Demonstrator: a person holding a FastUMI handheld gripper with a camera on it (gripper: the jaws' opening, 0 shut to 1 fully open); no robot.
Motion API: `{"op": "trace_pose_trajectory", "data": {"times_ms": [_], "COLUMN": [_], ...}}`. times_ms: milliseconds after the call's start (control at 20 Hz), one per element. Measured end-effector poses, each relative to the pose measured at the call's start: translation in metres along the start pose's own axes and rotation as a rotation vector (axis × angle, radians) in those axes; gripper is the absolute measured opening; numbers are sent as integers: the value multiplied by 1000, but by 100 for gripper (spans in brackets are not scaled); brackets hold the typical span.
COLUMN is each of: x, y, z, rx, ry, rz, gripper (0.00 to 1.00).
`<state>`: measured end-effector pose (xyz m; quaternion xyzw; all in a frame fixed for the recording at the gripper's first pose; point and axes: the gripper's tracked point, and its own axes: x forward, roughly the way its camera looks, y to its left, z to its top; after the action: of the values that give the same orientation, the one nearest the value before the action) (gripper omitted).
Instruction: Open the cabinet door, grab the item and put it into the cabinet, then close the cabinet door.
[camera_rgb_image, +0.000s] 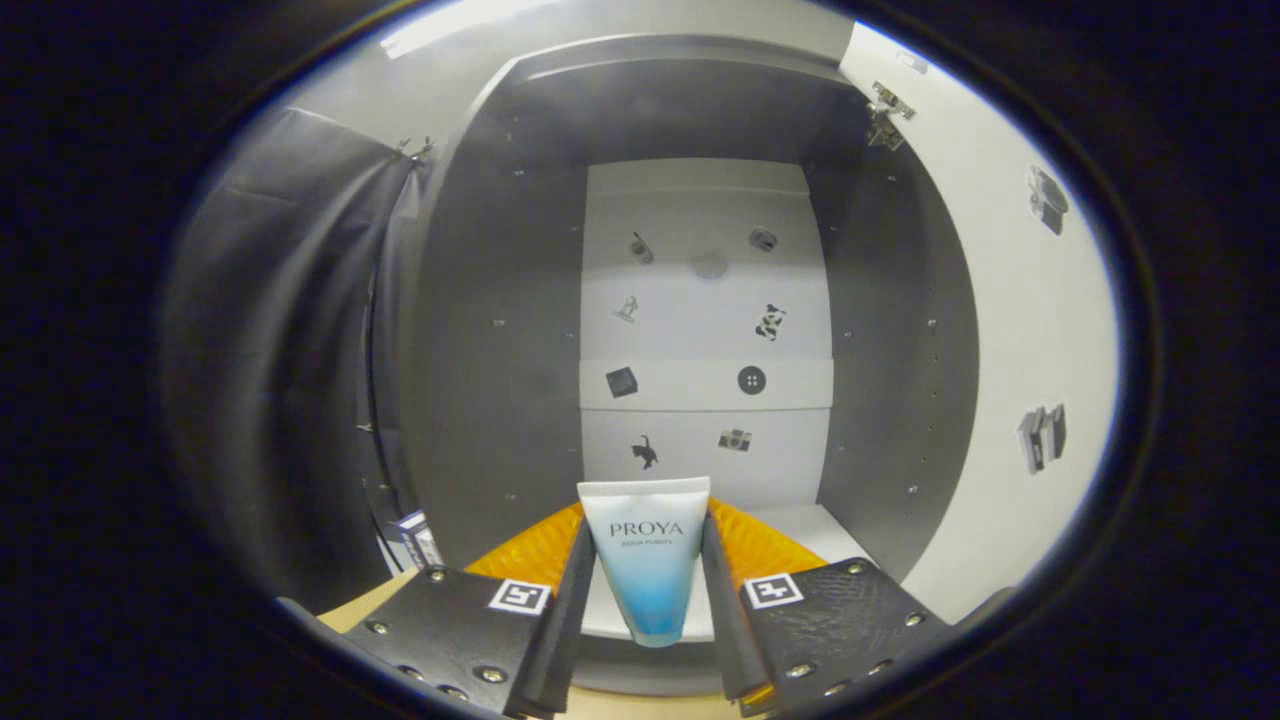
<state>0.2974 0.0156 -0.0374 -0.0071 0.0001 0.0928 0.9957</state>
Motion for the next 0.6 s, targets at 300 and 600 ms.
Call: {"op": "trace_pose_trajectory", "data": {"times_ms": [300,600], "x": [60,76], "y": [-25,-38], "z": [-24,-47], "rx": [23,25], "ry": [33,85], "rz": [-57,-78], "gripper": [56,56]}}
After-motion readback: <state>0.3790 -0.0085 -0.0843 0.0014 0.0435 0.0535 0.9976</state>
